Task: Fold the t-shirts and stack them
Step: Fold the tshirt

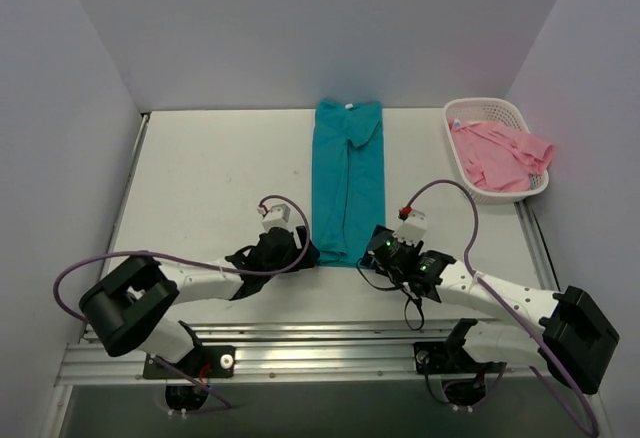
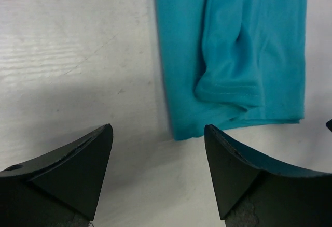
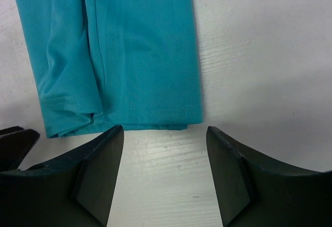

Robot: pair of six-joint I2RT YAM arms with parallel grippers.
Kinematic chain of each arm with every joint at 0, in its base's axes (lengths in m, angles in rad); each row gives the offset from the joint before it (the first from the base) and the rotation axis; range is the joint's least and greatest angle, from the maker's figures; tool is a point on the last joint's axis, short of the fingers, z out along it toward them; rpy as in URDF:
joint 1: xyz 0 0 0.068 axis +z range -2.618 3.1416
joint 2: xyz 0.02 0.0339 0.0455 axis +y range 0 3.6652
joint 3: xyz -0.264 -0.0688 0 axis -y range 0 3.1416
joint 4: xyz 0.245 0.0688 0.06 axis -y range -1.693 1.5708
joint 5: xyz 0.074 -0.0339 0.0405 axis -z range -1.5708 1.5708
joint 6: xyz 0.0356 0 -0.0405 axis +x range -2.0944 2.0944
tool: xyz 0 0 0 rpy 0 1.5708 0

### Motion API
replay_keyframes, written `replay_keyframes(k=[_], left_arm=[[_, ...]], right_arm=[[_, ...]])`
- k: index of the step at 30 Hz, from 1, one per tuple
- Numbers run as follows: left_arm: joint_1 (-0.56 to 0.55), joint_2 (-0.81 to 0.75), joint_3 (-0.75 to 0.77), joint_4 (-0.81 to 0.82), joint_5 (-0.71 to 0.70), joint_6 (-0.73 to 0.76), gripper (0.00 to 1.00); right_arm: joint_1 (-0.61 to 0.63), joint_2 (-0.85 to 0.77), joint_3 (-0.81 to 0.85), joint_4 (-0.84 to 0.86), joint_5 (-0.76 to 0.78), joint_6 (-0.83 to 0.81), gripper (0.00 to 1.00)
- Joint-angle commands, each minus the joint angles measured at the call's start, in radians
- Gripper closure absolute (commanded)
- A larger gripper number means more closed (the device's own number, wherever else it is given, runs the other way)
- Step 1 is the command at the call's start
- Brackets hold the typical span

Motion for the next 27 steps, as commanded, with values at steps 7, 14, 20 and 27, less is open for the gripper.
replay_keyframes(k=[7, 14, 20, 27], left_arm=[[0.005, 0.180, 0.034, 0.202, 0.084, -0.047, 0.20], [0.005, 0.217, 0.064, 0.206, 0.103, -0.036, 0.21], [0.008, 0.209, 0.060, 0.205, 0.107, -0.036, 0.24], [0.010, 0.191, 0.047, 0.200, 0.118, -0.044, 0.33]], right_arm=[[-0.016, -0.066, -0.079, 0.004, 0.072, 0.076, 0.38], [-0.019, 0.108, -0.091, 0.157, 0.012, 0.081, 0.39], [-0.022, 0.217, -0.091, 0.237, -0.017, 0.082, 0.42], [-0.024, 0.227, -0.087, 0.228, -0.003, 0.082, 0.49]])
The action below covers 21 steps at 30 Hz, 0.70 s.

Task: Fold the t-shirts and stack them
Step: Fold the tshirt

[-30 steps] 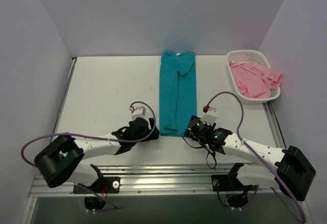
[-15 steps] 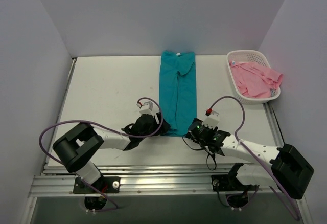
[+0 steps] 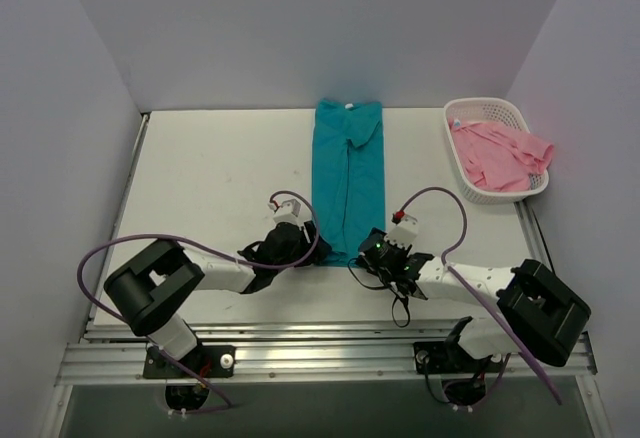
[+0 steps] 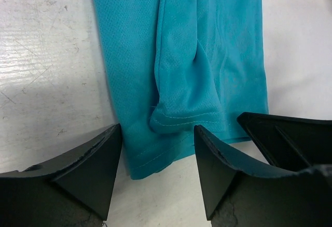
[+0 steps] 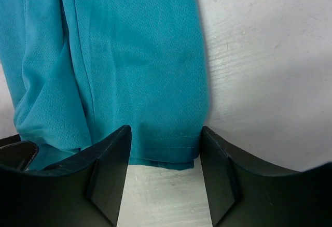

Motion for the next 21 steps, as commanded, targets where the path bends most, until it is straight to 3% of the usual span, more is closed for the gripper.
replay_keyframes(k=[1, 5, 12, 21], left_arm=[[0.004, -0.017, -0.012, -0.052, 0.023, -0.009, 0.34], [0.003, -0.061, -0.019, -0.091, 0.023, -0.013, 0.39], [-0.023, -0.155, -0.019, -0.199, 0.004, -0.041, 0.39], [-0.048, -0.051, -0.021, -0.113, 0.002, -0.087, 0.39]], right_arm=[[-0.004, 0.019, -0.008, -0.064, -0.009, 0.027, 0.50], [-0.004, 0.002, -0.006, -0.089, 0.005, 0.025, 0.54], [-0.005, -0.012, -0.009, -0.100, 0.016, 0.028, 0.57], [-0.005, -0.004, -0.005, -0.094, 0.016, 0.024, 0.58]])
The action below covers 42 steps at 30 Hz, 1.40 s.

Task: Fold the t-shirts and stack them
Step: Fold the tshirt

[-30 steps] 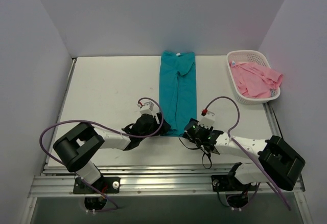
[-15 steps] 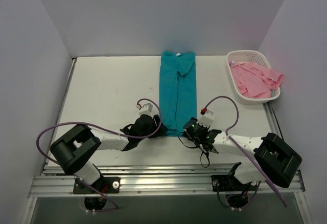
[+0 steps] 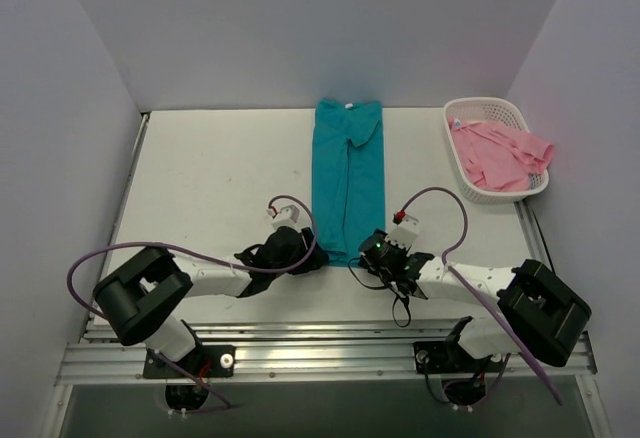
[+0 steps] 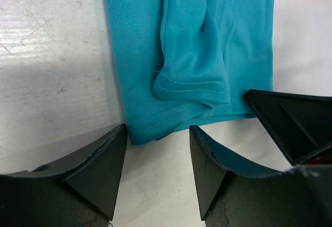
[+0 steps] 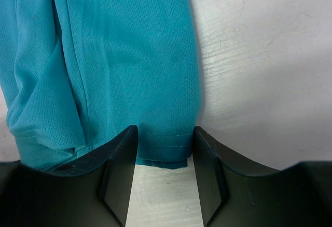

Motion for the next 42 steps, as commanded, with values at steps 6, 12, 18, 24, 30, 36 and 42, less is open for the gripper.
replay_keyframes(k=[6, 12, 18, 24, 30, 36, 42], left_arm=[[-0.065, 0.054, 0.023, -0.013, -0.088, -0.047, 0.39], [-0.076, 0.082, 0.046, -0.011, -0.101, -0.055, 0.48], [-0.085, 0.086, 0.056, -0.031, -0.122, -0.053, 0.59], [-0.088, 0.103, 0.072, -0.044, -0.124, -0.044, 0.83], [-0.103, 0.079, 0.096, -0.079, -0.145, -0.024, 0.98], [-0.140, -0.024, 0.122, -0.168, -0.185, 0.004, 0.98], [-0.202, -0.136, 0.121, -0.260, -0.265, 0.005, 0.98]], right_arm=[[-0.008, -0.018, -0.008, -0.086, 0.026, 0.015, 0.58], [-0.009, -0.017, -0.008, -0.083, 0.023, 0.011, 0.74], [-0.011, -0.020, -0.014, -0.081, 0.022, 0.006, 1.00], [-0.011, -0.026, -0.018, -0.073, 0.014, 0.001, 1.00], [-0.011, -0.064, -0.020, -0.095, 0.005, -0.002, 1.00], [0.018, -0.160, 0.003, -0.193, 0.012, 0.007, 1.00], [0.092, -0.254, 0.024, -0.313, 0.052, 0.047, 1.00]])
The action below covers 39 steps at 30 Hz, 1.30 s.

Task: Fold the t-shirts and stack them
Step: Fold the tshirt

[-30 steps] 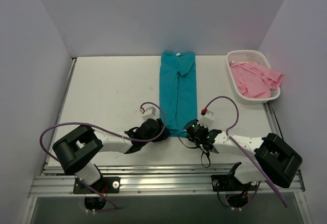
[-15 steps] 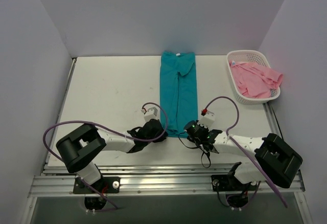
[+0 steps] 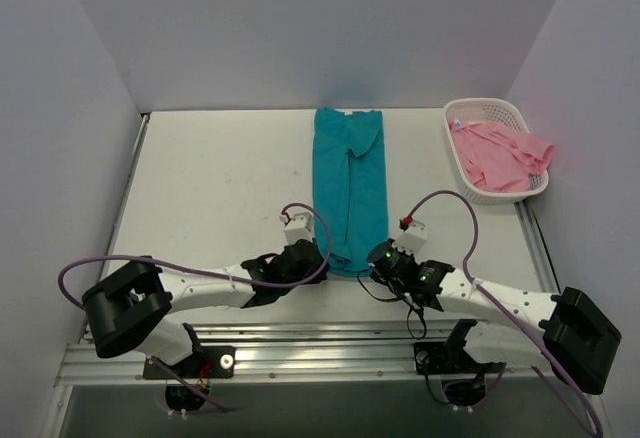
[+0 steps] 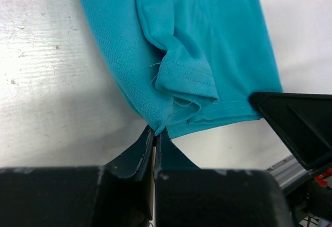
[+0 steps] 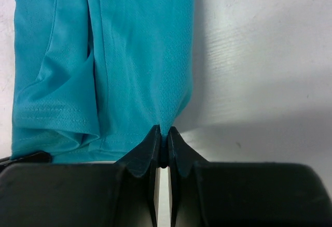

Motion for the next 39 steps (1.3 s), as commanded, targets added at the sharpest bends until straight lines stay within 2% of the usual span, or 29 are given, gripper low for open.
replay_keyframes(k=[1, 8, 19, 25, 33, 39], left_arm=[[-0.024, -0.082, 0.029, -0.078, -0.069, 0.014, 0.98], [-0.050, -0.182, 0.031, -0.147, -0.115, 0.007, 0.98], [-0.026, -0.182, 0.133, -0.180, -0.159, 0.102, 0.98], [0.046, -0.136, 0.199, -0.126, -0.109, 0.181, 0.98], [0.198, -0.027, 0.269, -0.039, 0.002, 0.261, 0.98], [0.232, 0.057, 0.348, 0.009, 0.040, 0.313, 0.98]], right_arm=[[0.040, -0.053, 0.036, -0.134, 0.067, 0.053, 1.00], [0.074, -0.091, 0.057, -0.200, 0.117, 0.076, 1.00], [0.002, 0.036, 0.223, -0.163, 0.207, -0.067, 1.00], [-0.072, 0.116, 0.328, -0.119, 0.216, -0.159, 1.00], [-0.115, 0.263, 0.463, -0.073, 0.245, -0.249, 1.00], [-0.128, 0.384, 0.572, -0.057, 0.265, -0.289, 1.00]])
